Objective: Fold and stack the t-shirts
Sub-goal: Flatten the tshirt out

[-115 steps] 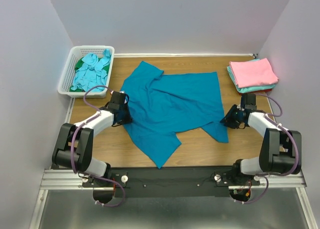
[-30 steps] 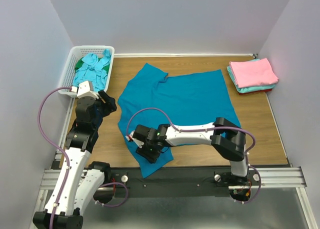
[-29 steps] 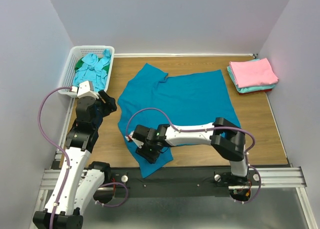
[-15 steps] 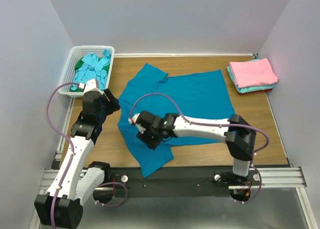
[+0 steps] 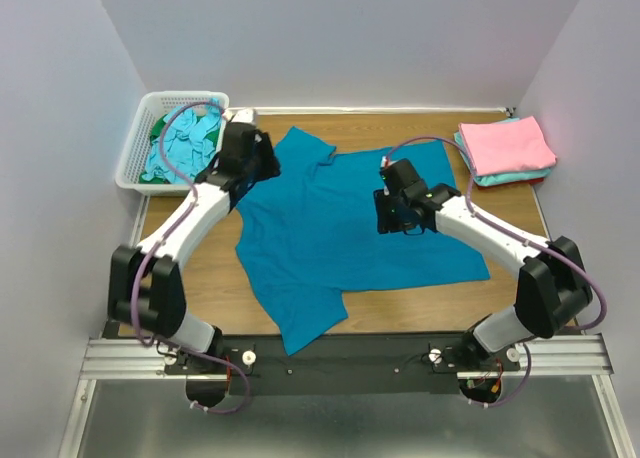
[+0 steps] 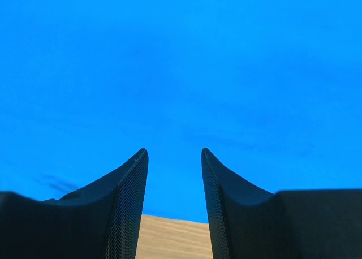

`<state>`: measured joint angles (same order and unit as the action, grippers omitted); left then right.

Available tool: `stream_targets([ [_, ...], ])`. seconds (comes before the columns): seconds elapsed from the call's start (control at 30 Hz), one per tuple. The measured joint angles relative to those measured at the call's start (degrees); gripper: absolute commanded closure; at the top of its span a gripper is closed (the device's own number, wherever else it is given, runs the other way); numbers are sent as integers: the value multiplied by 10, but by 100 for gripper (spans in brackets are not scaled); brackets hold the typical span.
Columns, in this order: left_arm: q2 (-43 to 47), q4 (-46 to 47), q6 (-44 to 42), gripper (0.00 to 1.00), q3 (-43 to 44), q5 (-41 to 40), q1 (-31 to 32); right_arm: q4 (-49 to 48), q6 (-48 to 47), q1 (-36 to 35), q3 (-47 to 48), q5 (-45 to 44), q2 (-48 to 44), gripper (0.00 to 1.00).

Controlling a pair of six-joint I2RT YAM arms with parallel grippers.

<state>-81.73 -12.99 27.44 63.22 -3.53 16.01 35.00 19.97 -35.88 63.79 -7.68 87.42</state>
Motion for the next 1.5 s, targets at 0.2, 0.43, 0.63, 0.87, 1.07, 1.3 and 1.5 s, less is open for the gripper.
stream_targets([
  [0.2,-207,12,-30,68,193,21,40,-41,20,61,-28,23,-16,50],
  [0.43,-408,5,-54,70,391,58,48,-73,25,79,-48,54,-15,50],
  [0.63,-516,-5,-60,70,487,69,48,-86,25,89,-66,72,-7,50],
  [0.87,-571,-24,-59,70,523,74,40,-96,25,97,-79,84,11,50],
  [1.07,-588,-33,-48,70,526,87,23,-101,25,102,-82,86,13,50],
  [1.3,-600,-41,-29,70,540,110,-2,-103,25,109,-86,86,13,50],
  [1.5,-602,-49,-18,70,545,117,-14,-105,25,112,-87,86,13,50],
])
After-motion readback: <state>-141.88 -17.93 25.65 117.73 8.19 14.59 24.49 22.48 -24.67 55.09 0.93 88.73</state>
